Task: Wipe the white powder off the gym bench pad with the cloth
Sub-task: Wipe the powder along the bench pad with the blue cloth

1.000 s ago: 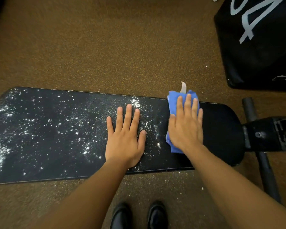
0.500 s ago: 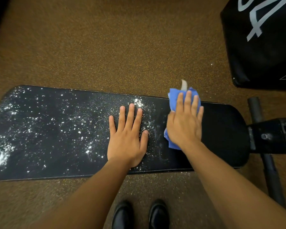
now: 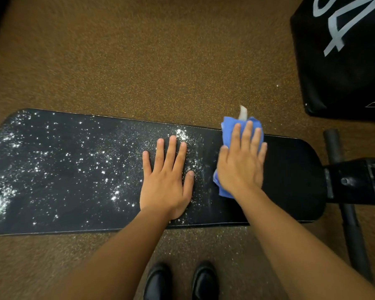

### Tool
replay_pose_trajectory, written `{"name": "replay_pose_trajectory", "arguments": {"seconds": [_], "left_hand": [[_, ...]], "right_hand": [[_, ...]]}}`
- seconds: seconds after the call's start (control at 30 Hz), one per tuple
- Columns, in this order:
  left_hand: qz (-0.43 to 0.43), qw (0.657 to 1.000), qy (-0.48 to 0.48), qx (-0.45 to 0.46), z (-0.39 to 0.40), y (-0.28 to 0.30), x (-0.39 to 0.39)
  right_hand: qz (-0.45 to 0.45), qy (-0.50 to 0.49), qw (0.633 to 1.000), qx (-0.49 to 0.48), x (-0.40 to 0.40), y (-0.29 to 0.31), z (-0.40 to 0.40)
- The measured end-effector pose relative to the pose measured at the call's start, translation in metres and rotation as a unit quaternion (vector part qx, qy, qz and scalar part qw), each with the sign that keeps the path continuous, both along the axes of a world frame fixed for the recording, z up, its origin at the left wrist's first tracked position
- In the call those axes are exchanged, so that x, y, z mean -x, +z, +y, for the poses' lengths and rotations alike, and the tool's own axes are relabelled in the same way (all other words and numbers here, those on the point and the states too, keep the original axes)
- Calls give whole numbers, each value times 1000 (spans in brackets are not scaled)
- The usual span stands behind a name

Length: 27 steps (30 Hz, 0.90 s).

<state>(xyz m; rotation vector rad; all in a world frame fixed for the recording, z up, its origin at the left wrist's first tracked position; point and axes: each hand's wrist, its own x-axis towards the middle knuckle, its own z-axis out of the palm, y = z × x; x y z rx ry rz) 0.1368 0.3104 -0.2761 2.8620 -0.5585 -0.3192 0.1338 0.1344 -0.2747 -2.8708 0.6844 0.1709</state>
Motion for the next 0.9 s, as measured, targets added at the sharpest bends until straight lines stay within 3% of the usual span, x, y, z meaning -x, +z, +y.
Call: {"name": "replay_pose_trajectory", "arguments": {"seconds": [0.23,0.33,0.47,0.57,0.7,0.9], "left_hand": [[4,1000,-1,-4,0,0,0],[5,1000,-1,-7,0,1,0],[3,1000,1,-10,0,1,0],[4,1000,3,-12,-1,0,-1],[2,1000,4,-3,-1,0,-1],[0,1000,3,-5,0,0,0]], "right_hand": [[8,138,990,7,79,1,29],[17,101,995,16,70,0,-5],[5,13,1000,4,-1,0,-7],[-8,61,998,5,0,0,23],[-11,152,988,14,66,-1,33],[0,94,995,27,37,-4,7]]}}
